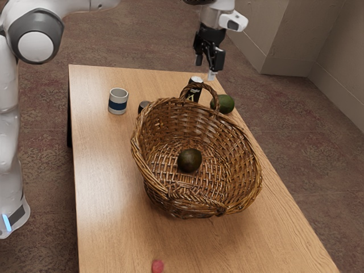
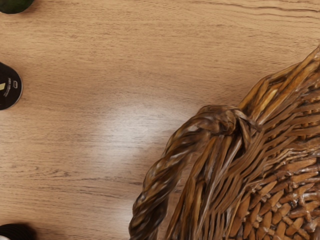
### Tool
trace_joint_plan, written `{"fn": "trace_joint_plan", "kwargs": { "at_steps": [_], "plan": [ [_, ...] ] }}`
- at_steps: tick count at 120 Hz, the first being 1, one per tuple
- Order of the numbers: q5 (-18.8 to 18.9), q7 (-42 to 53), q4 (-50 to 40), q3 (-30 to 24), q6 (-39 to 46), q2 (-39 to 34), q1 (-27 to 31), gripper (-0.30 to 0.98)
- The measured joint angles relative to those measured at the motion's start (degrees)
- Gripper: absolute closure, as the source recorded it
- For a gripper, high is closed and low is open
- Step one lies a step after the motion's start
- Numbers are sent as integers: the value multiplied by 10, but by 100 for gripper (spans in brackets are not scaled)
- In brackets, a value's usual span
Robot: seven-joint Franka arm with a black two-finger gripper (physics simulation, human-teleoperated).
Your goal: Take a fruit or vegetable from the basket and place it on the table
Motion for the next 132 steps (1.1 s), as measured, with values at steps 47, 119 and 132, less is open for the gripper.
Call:
{"fn": "trace_joint_plan", "kwargs": {
  "at_steps": [47,119,132],
  "plan": [
    [1,-1,16,-47,45,7,-43,0],
    [1,-1,-59,-50,84,37,-169,0],
    [14,-2,-116,-44,122,21,-199,0]
  ]
}}
